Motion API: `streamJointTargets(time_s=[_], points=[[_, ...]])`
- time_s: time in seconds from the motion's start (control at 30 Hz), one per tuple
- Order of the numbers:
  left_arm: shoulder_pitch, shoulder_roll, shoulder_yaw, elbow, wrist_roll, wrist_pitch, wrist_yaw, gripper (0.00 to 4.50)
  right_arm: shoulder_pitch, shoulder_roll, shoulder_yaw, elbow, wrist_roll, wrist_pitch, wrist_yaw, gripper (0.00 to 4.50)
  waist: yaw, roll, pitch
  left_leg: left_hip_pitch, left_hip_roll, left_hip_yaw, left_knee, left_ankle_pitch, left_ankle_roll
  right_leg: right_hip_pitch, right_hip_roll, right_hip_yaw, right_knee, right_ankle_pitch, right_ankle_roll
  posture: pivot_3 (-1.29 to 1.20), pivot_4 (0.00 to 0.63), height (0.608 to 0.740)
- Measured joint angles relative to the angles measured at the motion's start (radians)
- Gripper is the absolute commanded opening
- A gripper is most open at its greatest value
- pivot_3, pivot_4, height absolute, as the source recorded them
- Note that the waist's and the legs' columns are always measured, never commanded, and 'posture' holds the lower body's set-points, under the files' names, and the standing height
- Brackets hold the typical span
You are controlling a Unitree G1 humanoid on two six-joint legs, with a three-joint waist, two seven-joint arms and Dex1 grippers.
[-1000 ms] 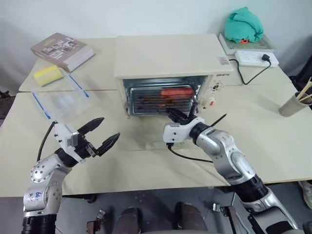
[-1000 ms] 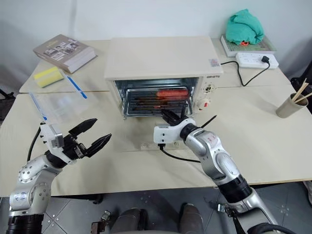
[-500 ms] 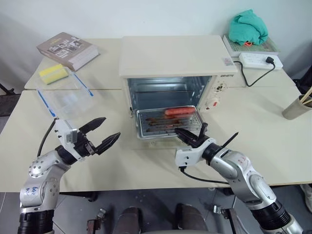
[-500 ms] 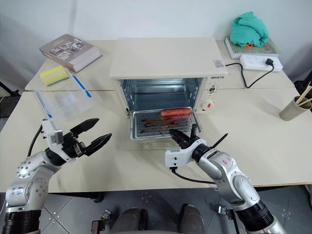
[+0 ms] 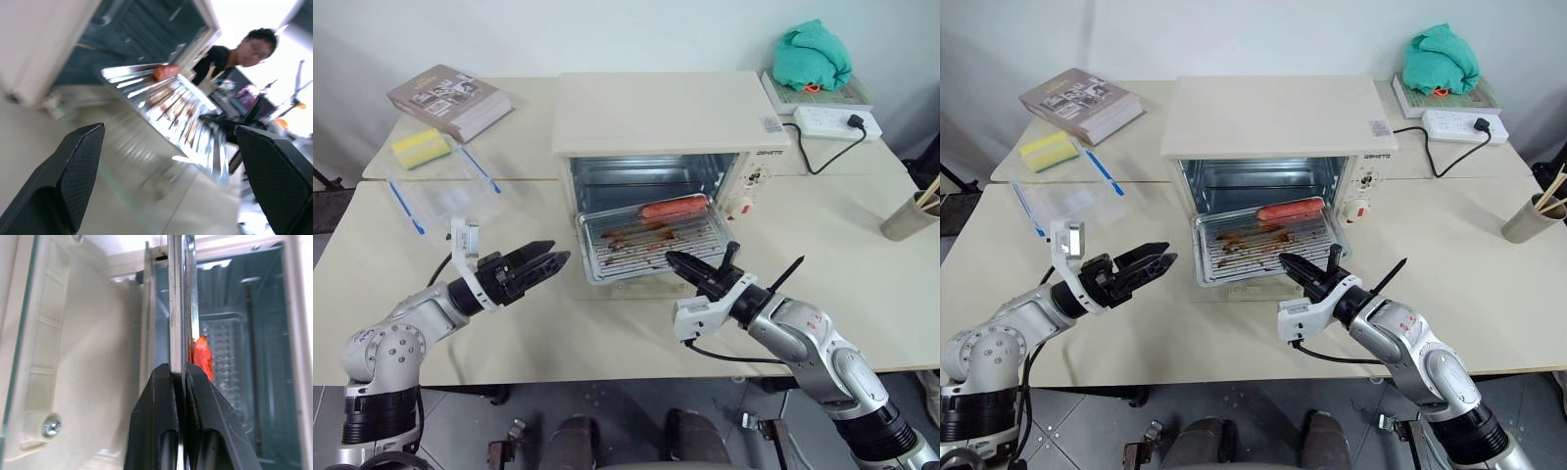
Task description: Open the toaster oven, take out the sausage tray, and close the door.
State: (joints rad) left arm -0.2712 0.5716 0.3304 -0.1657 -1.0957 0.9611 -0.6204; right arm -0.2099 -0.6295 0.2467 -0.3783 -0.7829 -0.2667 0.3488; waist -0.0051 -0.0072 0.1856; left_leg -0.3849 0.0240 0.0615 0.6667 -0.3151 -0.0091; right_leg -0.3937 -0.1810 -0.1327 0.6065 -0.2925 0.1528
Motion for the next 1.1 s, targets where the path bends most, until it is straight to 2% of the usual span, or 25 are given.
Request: streamJointTargets(time_s=[0.13,0.33,0.43,0.7,0.73,0.87,1.03,1.1], points=[[-0.034,-0.027,0.001,0.025,-0.081,0.105,0.092,4.50,-0.001,-0.005,-0.013,0.023,-0.011,-0.036,-0.021,0.02,0.002,0.000,0.000,0.000,0.000,0.000,0.001,0.000,0.000,0.000,0.000,0.000,0.000,0.000,0.000,0.00,0.150,0.740],[-0.095,-0.107,0.006,0.102,-0.290,0.263,0.333,4.50,-0.001,-0.006,-0.012,0.028,-0.012,-0.097,-0.022,0.02,0.004,-0.001,0.000,0.000,0.000,-0.001,0.001,0.000,0.000,0.001,0.000,0.000,0.000,0.000,0.000,0.00,0.150,0.740],[-0.100,-0.133,0.001,0.139,-0.396,0.298,0.437,3.95,-0.001,-0.005,-0.009,0.028,-0.010,-0.113,-0.014,0.00,0.004,-0.001,0.000,0.000,0.000,-0.001,0.001,0.000,0.000,0.001,0.000,0.000,0.000,0.000,0.000,0.00,0.150,0.740],[-0.097,-0.152,-0.030,0.196,-0.634,0.261,0.705,1.52,-0.006,-0.005,-0.007,0.028,0.022,-0.159,0.026,0.00,0.004,-0.001,0.000,0.001,0.000,-0.001,0.002,0.000,0.000,0.002,0.000,0.001,0.000,0.000,0.000,0.00,0.150,0.740],[-0.097,-0.151,-0.033,0.201,-0.651,0.257,0.721,1.39,-0.006,-0.005,-0.007,0.028,0.023,-0.162,0.028,0.00,0.004,-0.001,0.000,0.001,0.000,-0.001,0.002,0.000,0.000,0.002,0.000,0.001,0.000,0.000,0.000,0.00,0.150,0.740],[-0.084,-0.085,-0.069,0.221,-0.791,0.248,0.782,0.13,-0.016,-0.005,-0.007,0.029,0.026,-0.169,0.038,0.00,0.004,-0.001,0.000,0.001,0.000,-0.001,0.002,0.000,0.000,0.002,0.000,0.001,0.000,0.000,0.000,0.00,0.150,0.740],[-0.076,-0.079,-0.080,0.227,-0.848,0.252,0.773,0.02,-0.023,-0.003,-0.007,0.029,0.050,-0.170,0.051,0.00,0.006,-0.001,0.000,0.001,-0.001,0.000,0.002,0.000,0.000,0.002,0.000,0.001,0.000,0.000,0.000,0.00,0.150,0.740],[-0.075,-0.080,-0.080,0.230,-0.847,0.259,0.766,0.00,-0.022,0.000,-0.008,0.027,0.097,-0.151,0.084,0.62,0.006,-0.001,0.000,0.001,-0.001,0.000,0.002,0.000,0.000,0.002,0.000,0.001,0.000,0.000,0.000,0.00,0.150,0.740]])
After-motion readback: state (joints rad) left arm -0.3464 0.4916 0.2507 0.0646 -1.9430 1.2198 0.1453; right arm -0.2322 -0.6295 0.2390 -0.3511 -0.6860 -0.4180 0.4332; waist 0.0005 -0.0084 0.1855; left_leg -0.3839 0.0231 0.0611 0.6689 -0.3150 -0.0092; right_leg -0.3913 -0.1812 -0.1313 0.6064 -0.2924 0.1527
